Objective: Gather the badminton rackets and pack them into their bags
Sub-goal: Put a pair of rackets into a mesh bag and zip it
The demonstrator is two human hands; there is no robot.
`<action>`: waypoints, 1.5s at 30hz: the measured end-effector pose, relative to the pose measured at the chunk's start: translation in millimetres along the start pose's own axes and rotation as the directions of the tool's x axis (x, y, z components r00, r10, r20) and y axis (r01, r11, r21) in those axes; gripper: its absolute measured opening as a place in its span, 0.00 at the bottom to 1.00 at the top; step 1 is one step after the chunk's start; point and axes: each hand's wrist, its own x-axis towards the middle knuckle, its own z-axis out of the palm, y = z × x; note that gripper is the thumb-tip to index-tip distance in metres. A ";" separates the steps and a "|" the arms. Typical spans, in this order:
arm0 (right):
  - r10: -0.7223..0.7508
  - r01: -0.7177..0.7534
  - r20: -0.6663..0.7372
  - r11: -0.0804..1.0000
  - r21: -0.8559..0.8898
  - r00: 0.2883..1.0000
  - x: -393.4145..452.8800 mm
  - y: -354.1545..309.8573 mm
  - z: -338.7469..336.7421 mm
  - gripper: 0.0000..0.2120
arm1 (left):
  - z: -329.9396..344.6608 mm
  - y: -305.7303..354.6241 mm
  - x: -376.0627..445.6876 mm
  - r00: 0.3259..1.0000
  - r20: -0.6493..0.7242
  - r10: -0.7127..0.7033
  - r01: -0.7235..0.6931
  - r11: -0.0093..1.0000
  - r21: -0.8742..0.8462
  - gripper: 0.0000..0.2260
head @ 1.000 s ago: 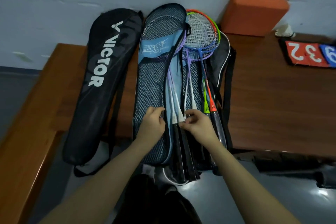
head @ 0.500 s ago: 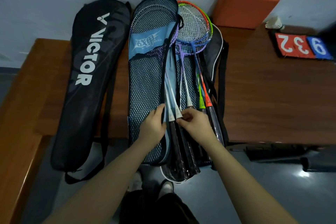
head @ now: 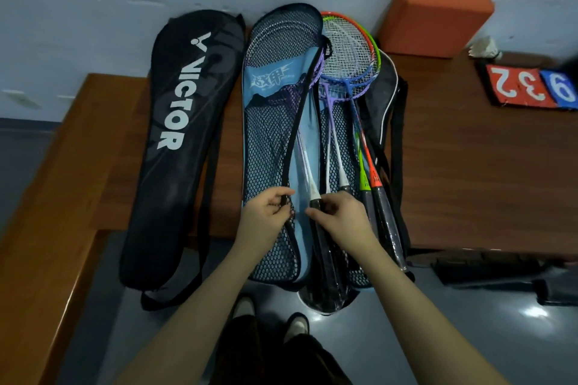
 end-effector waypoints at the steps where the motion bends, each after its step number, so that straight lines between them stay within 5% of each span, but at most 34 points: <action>1: -0.022 0.022 0.003 1.000 -0.018 1.000 0.4 -2.5 3.1 0.17 | -1.3 2.0 -1.2 1.000 -0.007 -0.001 0.000 0.999 -0.047 0.12; 7: -0.027 0.028 0.039 0.999 -0.024 0.999 5.3 -1.4 19.3 0.15 | -14.2 6.1 -1.4 0.999 -0.051 0.009 -0.016 0.989 -0.145 0.11; 12: 0.176 -0.171 -0.058 0.981 0.095 0.983 -5.3 5.0 13.6 0.14 | -12.8 -10.0 -16.7 1.000 -0.012 0.007 -0.007 1.000 -0.004 0.11; 18: 0.259 -0.273 0.116 0.954 0.123 0.959 -16.0 8.6 12.0 0.13 | 2.8 -21.1 -15.8 0.998 0.039 0.040 -0.049 0.966 0.253 0.14; 25: 0.282 -0.323 0.198 0.920 0.220 0.939 -15.3 3.5 22.2 0.18 | 5.0 -29.4 -25.8 0.991 0.102 0.082 -0.108 0.951 0.288 0.22; 32: 0.180 -0.171 -0.118 0.982 0.081 0.977 2.0 1.1 20.3 0.15 | 7.8 -32.6 -37.2 0.994 0.107 0.038 -0.076 0.923 0.378 0.31; 40: 0.167 -0.182 -0.075 0.946 -0.269 0.983 28.8 3.7 29.8 0.22 | 28.9 -35.1 -30.7 0.996 0.088 0.002 -0.064 0.710 0.701 0.42; 45: 0.148 -0.172 -0.139 0.968 -0.182 0.979 26.9 6.0 35.4 0.09 | 34.3 -38.2 -28.6 0.997 0.071 -0.016 -0.034 0.766 0.642 0.44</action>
